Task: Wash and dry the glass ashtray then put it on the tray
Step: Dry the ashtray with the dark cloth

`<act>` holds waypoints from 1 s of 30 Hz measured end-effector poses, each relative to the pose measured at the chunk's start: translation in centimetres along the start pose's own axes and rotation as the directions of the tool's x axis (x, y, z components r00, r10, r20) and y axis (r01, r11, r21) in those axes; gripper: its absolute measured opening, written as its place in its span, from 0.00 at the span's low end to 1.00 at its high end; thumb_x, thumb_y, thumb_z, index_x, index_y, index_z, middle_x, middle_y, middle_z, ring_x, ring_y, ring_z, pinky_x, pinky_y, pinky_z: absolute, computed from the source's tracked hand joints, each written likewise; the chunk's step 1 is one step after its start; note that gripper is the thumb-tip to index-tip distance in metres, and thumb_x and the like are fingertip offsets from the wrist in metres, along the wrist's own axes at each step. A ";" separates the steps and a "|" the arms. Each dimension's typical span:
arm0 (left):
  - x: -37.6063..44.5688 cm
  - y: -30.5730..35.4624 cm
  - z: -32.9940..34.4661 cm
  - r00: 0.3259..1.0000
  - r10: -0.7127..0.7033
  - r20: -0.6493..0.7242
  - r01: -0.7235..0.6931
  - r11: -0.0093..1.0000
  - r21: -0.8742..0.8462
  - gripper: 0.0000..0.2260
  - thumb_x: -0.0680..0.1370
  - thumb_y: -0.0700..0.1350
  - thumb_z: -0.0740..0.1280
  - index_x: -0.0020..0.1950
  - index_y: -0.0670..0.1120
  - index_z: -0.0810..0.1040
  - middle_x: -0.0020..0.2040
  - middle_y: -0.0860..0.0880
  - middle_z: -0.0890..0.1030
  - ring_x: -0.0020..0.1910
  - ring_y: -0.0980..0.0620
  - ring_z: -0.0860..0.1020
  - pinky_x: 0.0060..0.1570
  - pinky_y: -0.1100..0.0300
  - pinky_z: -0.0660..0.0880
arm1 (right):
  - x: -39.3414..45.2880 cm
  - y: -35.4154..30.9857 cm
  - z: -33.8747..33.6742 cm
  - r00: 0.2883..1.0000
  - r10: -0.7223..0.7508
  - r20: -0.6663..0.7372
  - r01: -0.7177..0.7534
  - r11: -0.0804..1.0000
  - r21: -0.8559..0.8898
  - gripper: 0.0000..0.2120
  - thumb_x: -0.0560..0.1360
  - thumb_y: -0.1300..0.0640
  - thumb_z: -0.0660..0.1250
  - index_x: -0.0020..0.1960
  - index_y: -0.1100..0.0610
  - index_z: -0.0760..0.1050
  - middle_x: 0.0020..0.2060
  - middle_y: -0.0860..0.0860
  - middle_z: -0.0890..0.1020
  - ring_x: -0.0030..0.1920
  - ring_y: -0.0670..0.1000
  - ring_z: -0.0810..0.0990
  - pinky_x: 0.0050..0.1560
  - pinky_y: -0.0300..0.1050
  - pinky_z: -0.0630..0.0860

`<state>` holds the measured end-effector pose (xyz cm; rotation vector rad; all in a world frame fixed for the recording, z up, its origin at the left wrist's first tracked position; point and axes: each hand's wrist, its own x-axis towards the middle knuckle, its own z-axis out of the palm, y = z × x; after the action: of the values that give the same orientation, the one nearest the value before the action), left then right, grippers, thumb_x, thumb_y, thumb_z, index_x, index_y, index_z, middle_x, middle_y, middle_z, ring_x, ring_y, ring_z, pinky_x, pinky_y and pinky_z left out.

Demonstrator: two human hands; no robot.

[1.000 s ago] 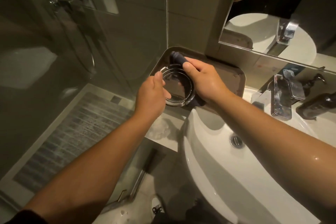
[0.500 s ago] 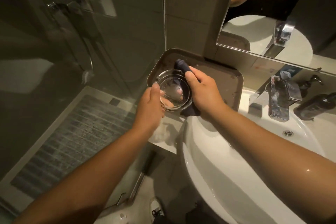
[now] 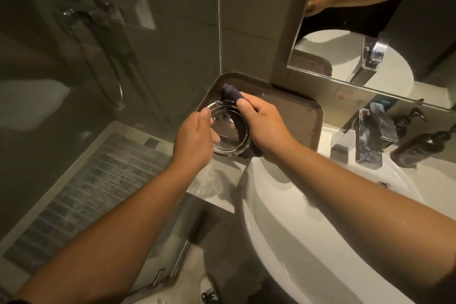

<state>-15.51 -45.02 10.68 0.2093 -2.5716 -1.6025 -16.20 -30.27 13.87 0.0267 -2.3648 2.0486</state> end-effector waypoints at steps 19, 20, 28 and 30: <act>1.7 2.2 -1.8 0.919 0.017 0.395 -0.007 1.000 -0.027 0.19 0.82 0.57 0.52 0.45 0.47 0.76 0.31 0.50 0.83 0.27 0.57 0.74 0.29 0.62 0.69 | 2.0 -2.1 -3.5 0.954 -0.033 0.299 0.106 0.967 -0.230 0.11 0.81 0.57 0.62 0.58 0.45 0.80 0.51 0.47 0.85 0.51 0.49 0.83 0.55 0.40 0.77; 1.7 2.4 -1.7 0.920 0.039 0.389 -0.043 0.999 0.002 0.18 0.82 0.56 0.52 0.44 0.47 0.76 0.30 0.51 0.83 0.27 0.58 0.74 0.32 0.60 0.69 | 2.3 -2.5 -3.6 0.944 -0.031 0.330 0.118 0.961 -0.249 0.11 0.81 0.56 0.62 0.60 0.48 0.80 0.54 0.49 0.85 0.55 0.50 0.82 0.60 0.45 0.76; 0.9 1.8 0.2 0.999 0.013 0.029 -0.013 1.000 -0.016 0.19 0.82 0.55 0.51 0.39 0.49 0.74 0.26 0.54 0.81 0.28 0.63 0.74 0.35 0.59 0.68 | 0.8 -1.9 -1.2 0.997 -0.066 0.031 0.070 0.988 -0.139 0.13 0.80 0.52 0.61 0.46 0.36 0.80 0.44 0.46 0.86 0.44 0.46 0.83 0.48 0.43 0.78; 0.5 1.6 1.0 0.997 -0.052 -0.063 0.047 0.996 -0.075 0.19 0.82 0.57 0.50 0.39 0.51 0.73 0.25 0.54 0.80 0.31 0.58 0.77 0.38 0.56 0.70 | -0.5 -1.0 0.4 0.987 -0.045 -0.154 0.043 0.999 -0.016 0.14 0.80 0.52 0.60 0.44 0.36 0.80 0.40 0.47 0.85 0.37 0.46 0.82 0.39 0.44 0.78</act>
<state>-16.27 -43.48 11.70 0.3153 -2.4732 -1.6750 -15.70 -30.85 14.81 -0.0762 -2.2643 1.9399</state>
